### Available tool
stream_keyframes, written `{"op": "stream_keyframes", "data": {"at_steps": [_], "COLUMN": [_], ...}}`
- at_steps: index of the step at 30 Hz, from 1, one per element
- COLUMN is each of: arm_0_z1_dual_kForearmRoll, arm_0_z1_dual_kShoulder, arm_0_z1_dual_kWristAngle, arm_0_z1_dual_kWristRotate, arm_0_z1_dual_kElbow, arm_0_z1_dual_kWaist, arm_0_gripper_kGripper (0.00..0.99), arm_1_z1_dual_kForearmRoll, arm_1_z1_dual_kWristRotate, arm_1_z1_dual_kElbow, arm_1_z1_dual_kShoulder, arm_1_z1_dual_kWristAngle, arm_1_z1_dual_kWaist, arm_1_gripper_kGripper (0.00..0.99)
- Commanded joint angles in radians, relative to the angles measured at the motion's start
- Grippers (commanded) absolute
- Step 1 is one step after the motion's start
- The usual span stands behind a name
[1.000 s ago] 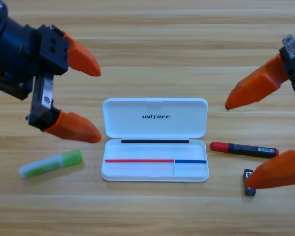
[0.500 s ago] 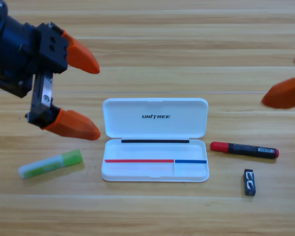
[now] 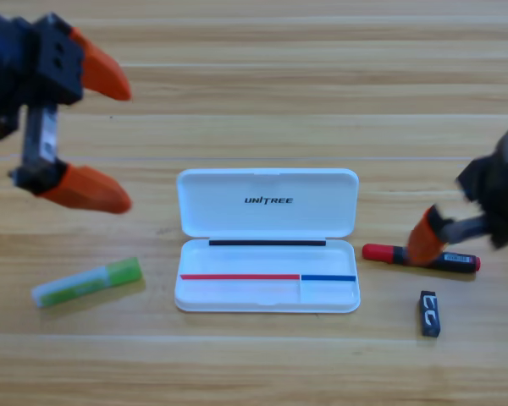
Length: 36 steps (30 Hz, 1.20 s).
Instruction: Clean up eraser and pencils
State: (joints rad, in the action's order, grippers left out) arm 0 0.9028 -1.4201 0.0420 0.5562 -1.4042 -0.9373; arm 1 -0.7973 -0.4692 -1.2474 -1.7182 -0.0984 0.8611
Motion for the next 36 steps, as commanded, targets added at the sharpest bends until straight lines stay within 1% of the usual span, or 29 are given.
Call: {"op": "stream_keyframes", "data": {"at_steps": [1,4,6,8,10,12,17,19,22,24,26,28,30,32,34,36], "arm_0_z1_dual_kForearmRoll": [0.079,0.087,0.085,0.085,0.082,0.082,0.067,0.058,0.039,0.035,0.016,-0.013,-0.047,-0.077,-0.099,-0.12], "arm_0_z1_dual_kShoulder": [-0.051,-0.051,-0.054,-0.066,-0.074,-0.097,-0.134,-0.165,-0.197,-0.224,-0.25,-0.275,-0.296,-0.312,-0.326,-0.338], "arm_0_z1_dual_kWristAngle": [0.148,0.16,0.16,0.157,0.157,0.137,0.068,0.055,0.022,0.001,-0.002,-0.005,-0.008,-0.011,-0.016,-0.022], "arm_0_z1_dual_kWristRotate": [0.024,0.059,0.074,0.083,0.085,0.087,0.126,0.134,0.143,0.142,0.139,0.139,0.139,0.139,0.137,0.136], "arm_0_z1_dual_kElbow": [-0.007,0.033,0.06,0.082,0.105,0.114,0.139,0.145,0.16,0.169,0.194,0.226,0.266,0.298,0.32,0.34], "arm_0_z1_dual_kWaist": [0.005,0.055,0.083,0.109,0.117,0.153,0.262,0.296,0.322,0.327,0.327,0.327,0.328,0.327,0.327,0.327], "arm_0_gripper_kGripper": [0.95,0.95,0.95,0.948,0.946,0.933,0.93,0.925,0.919,0.917,0.917,0.917,0.917,0.917,0.917,0.917], "arm_1_z1_dual_kForearmRoll": [0.207,0.22,0.22,0.219,0.219,0.219,0.219,0.219,0.219,0.217,0.211,0.201,0.187,0.161,0.141,0.113], "arm_1_z1_dual_kWristRotate": [-0.111,-0.209,-0.224,-0.232,-0.25,-0.264,-0.276,-0.281,-0.298,-0.302,-0.299,-0.296,-0.295,-0.293,-0.289,-0.292], "arm_1_z1_dual_kElbow": [0.158,0.177,0.177,0.175,0.175,0.172,0.164,0.16,0.158,0.16,0.158,0.157,0.152,0.143,0.137,0.128], "arm_1_z1_dual_kShoulder": [-0.081,-0.126,-0.164,-0.198,-0.227,-0.256,-0.316,-0.33,-0.342,-0.347,-0.347,-0.345,-0.34,-0.339,-0.337,-0.336], "arm_1_z1_dual_kWristAngle": [0.037,0.052,0.062,0.063,0.063,0.069,0.078,0.078,0.085,0.092,0.095,0.103,0.115,0.126,0.138,0.14], "arm_1_z1_dual_kWaist": [-0.054,-0.062,-0.063,-0.065,-0.065,-0.067,-0.07,-0.07,-0.07,-0.07,-0.07,-0.07,-0.07,-0.07,-0.068,-0.067], "arm_1_gripper_kGripper": [0.971,0.971,0.966,0.936,0.922,0.897,0.89,0.822,0.801,0.655,0.469,0.33,0.249,0.187,0.186,0.129]}}
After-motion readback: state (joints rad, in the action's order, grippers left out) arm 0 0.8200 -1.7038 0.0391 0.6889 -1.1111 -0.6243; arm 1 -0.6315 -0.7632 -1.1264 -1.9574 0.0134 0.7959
